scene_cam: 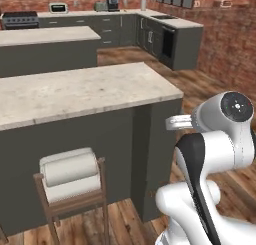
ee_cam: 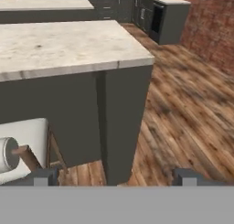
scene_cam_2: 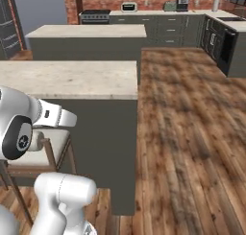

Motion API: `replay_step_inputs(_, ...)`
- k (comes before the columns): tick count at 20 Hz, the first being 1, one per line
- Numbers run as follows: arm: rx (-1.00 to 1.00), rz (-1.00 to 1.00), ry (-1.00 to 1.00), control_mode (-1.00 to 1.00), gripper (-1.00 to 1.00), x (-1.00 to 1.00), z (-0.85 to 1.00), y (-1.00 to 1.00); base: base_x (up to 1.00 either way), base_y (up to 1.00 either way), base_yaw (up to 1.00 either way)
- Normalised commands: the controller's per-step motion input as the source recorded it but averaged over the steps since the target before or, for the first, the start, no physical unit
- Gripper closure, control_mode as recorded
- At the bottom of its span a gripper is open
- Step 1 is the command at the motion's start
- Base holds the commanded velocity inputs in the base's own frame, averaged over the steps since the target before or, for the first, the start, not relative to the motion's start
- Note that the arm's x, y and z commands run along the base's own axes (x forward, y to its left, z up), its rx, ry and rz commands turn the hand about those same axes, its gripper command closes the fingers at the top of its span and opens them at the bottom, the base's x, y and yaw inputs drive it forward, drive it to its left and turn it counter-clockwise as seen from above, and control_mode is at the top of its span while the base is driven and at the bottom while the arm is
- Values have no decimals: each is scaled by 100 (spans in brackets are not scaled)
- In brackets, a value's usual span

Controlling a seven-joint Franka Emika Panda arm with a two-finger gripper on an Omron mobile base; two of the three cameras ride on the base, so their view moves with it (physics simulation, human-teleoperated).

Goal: Take the fork and place it on the left side of the plate. Then take the spoon and place it on the right side of the plate. Make sure they're directly next to the plate.

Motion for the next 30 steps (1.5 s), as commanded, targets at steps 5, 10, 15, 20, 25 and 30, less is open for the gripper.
replay_step_inputs(5,0,0,0,100,-100,0,0,0,37,-100,0)
replay_step_inputs(10,0,0,0,100,-100,0,0,0,50,-100,0)
replay_step_inputs(15,0,0,0,100,-100,0,0,0,87,-100,0)
replay_step_inputs(20,0,0,0,100,-100,0,0,0,100,-100,3)
replay_step_inputs(25,0,0,0,100,-100,0,0,0,100,-96,7)
replay_step_inputs(30,0,0,0,100,-100,0,0,0,100,-76,12)
